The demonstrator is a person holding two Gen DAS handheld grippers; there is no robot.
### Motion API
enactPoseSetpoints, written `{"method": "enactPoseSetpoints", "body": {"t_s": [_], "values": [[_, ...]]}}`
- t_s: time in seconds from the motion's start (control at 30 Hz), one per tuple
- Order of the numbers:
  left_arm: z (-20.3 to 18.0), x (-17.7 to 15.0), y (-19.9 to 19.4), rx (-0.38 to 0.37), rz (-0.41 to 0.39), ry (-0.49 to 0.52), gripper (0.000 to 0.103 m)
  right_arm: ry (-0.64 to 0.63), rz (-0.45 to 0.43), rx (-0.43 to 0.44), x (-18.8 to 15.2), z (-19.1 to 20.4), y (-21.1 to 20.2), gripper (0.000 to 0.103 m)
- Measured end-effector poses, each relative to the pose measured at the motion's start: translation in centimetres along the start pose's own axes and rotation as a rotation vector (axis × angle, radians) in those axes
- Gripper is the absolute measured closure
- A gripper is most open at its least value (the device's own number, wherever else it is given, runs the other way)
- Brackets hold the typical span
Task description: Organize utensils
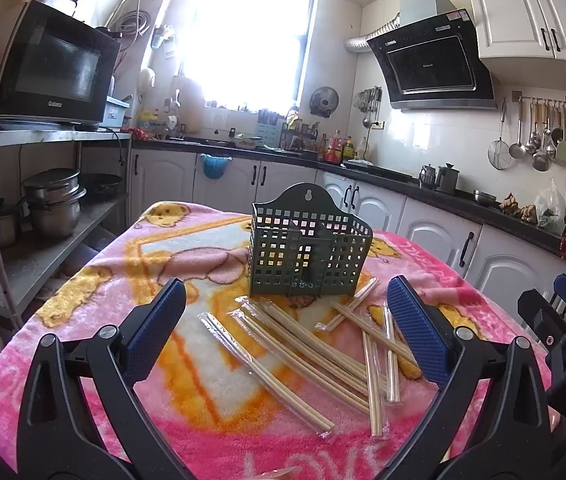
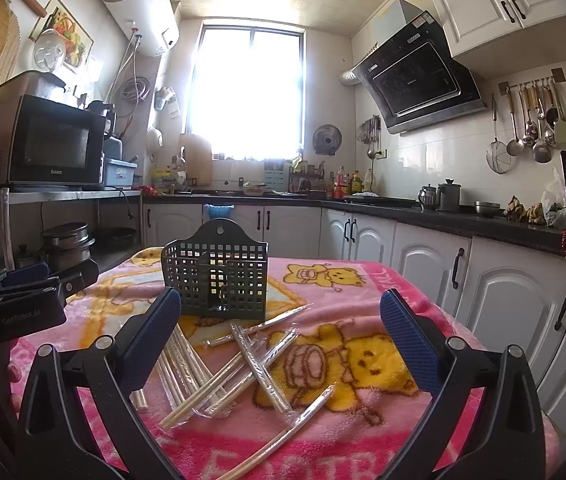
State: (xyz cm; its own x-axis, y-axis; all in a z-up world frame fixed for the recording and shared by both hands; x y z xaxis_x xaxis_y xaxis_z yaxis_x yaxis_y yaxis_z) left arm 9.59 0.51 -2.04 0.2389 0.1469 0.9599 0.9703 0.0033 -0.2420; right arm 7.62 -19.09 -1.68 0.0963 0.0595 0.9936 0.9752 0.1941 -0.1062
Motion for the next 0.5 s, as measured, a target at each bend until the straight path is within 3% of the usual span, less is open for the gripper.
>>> {"method": "enactPoseSetpoints", "body": {"t_s": [0.5], "values": [[-0.01,0.00,0.15,0.006,0.010,-0.004,0.010,-0.006,0.009,0.019,0.28,0.46,0.47,0.006]]}}
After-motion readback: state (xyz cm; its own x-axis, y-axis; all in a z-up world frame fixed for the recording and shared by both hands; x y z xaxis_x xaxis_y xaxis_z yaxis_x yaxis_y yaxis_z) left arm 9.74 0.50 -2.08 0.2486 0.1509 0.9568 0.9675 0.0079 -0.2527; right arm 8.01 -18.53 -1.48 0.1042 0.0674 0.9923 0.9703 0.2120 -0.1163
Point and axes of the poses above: each gripper's, at about its wrist camera, not at the fingertips, and y roughly the way its jaws point, z to its left, x to its top, the point moved 10 cm from there along y, roughly the way its jaws point, and after that the axes turned 1 degree about y, right-handed, at the moved point
